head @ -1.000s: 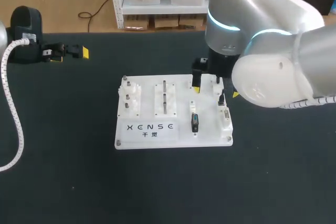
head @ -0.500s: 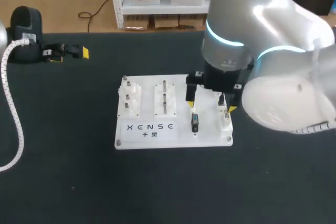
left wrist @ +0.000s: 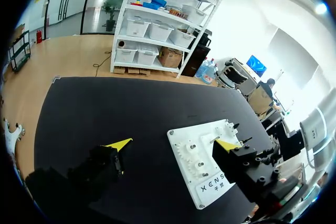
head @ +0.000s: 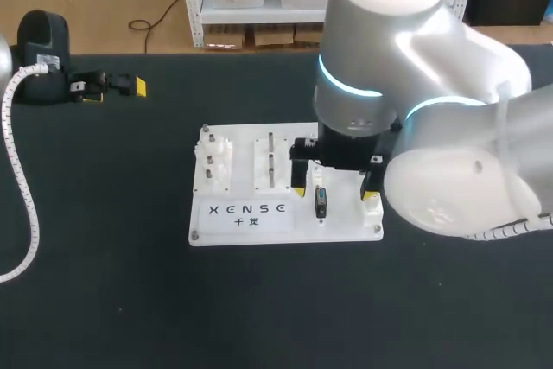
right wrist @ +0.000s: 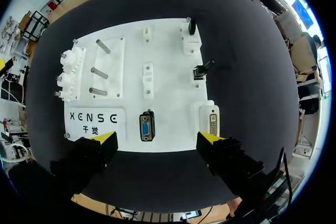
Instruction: Insert the USB connector, Ethernet cable, and multi-pin plug into their matching sockets one by one.
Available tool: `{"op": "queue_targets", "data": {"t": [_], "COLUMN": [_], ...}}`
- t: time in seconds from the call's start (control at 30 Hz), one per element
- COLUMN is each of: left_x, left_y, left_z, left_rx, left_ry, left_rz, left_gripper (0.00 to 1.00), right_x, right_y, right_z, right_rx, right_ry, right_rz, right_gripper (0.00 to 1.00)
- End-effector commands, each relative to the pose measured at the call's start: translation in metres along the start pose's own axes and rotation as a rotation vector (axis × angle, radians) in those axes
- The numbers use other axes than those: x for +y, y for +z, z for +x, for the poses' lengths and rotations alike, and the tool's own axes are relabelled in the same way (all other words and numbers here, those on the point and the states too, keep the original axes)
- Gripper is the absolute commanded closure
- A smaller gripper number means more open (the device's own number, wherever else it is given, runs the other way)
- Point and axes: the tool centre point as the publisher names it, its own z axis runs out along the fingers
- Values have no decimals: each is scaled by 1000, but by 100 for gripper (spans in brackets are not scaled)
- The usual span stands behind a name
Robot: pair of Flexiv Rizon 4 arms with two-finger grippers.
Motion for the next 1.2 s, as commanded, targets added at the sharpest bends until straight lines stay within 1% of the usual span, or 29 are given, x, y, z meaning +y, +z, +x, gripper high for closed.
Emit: {"op": "queue_targets", "data": {"t": [0.03,0.17,0.43,0.47,0.5,0.53,0.57,0.6,0.73,0.8,0.93,1.2], "left_x": [0,0,0,0,0,0,0,0,0,0,0,0], "left_y": [0,0,0,0,0,0,0,0,0,0,0,0], "left_z": [0,0,0,0,0,0,0,0,0,0,0,0], "left_rx": [0,0,0,0,0,0,0,0,0,0,0,0], "left_ry": [0,0,0,0,0,0,0,0,0,0,0,0], "left_rz": [0,0,0,0,0,0,0,0,0,0,0,0], "left_gripper": [0,0,0,0,0,0,0,0,0,0,0,0], "right_x": [5,5,5,4,4,4,4,4,4,4,5,5], "right_y": [7,15,25,26,27,27,28,29,30,31,36,38], "right_z": [1,2,-3,-3,-3,-3,-4,-4,-3,-1,-1,-3], "right_rx": [9,22,36,37,39,40,41,43,46,48,52,56], "right_ry": [-5,-10,-23,-24,-25,-26,-28,-30,-34,-36,-40,-43], "right_rz": [19,34,44,44,44,45,45,46,47,46,44,44], "right_gripper": [0,0,0,23,37,42,51,53,56,63,71,76]}}
